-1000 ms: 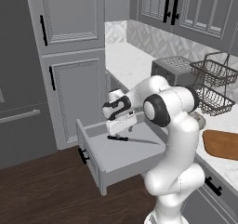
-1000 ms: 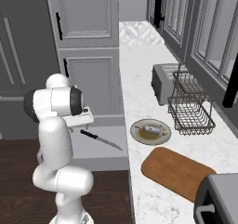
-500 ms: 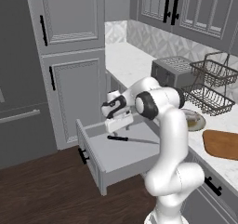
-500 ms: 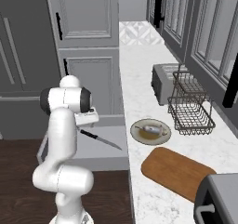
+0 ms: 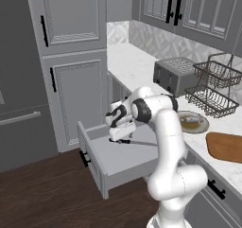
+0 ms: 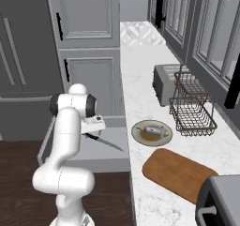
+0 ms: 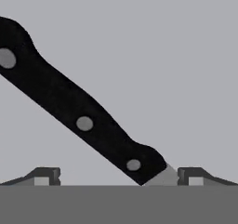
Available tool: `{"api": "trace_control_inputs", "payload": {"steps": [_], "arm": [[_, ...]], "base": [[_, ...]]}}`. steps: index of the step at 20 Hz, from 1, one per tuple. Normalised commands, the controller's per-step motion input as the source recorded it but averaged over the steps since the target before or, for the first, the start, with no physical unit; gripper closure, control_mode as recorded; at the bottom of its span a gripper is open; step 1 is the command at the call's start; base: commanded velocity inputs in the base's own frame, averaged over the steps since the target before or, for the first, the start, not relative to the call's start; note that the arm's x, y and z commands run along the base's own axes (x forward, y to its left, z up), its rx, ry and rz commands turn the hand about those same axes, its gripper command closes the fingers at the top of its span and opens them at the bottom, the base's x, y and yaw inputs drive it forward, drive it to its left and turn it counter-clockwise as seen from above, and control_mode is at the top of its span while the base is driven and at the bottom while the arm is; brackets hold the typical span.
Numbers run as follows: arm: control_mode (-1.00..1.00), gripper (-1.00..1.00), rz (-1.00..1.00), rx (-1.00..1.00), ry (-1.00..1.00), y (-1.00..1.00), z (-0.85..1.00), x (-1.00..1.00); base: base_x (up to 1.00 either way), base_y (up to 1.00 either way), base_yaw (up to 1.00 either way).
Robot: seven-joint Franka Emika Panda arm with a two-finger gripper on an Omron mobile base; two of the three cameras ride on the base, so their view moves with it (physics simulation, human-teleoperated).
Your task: Pick up the knife from the drawer and place it on the cutting board. Then place the meat from the plate to the cutting board.
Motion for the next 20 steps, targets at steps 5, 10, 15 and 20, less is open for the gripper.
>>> {"api": "trace_control_inputs", "payload": {"steps": [5, 10, 15, 20], "arm": [[-1.00, -1.00, 0.11, 0.00, 0.00, -0.03, -0.36, 0.44], [-1.00, -1.00, 0.10, 0.00, 0.00, 0.00, -0.56, 0.05], [-1.00, 1.00, 0.08, 0.00, -0.01, 0.00, -0.36, 0.01], [-1.00, 1.00, 0.05, -0.02, -0.01, 0.00, -0.21, -0.05]], "base": [[0.00, 0.00, 0.00], [0.00, 0.00, 0.00], [0.00, 0.00, 0.00], [0.00, 0.00, 0.00]]}}
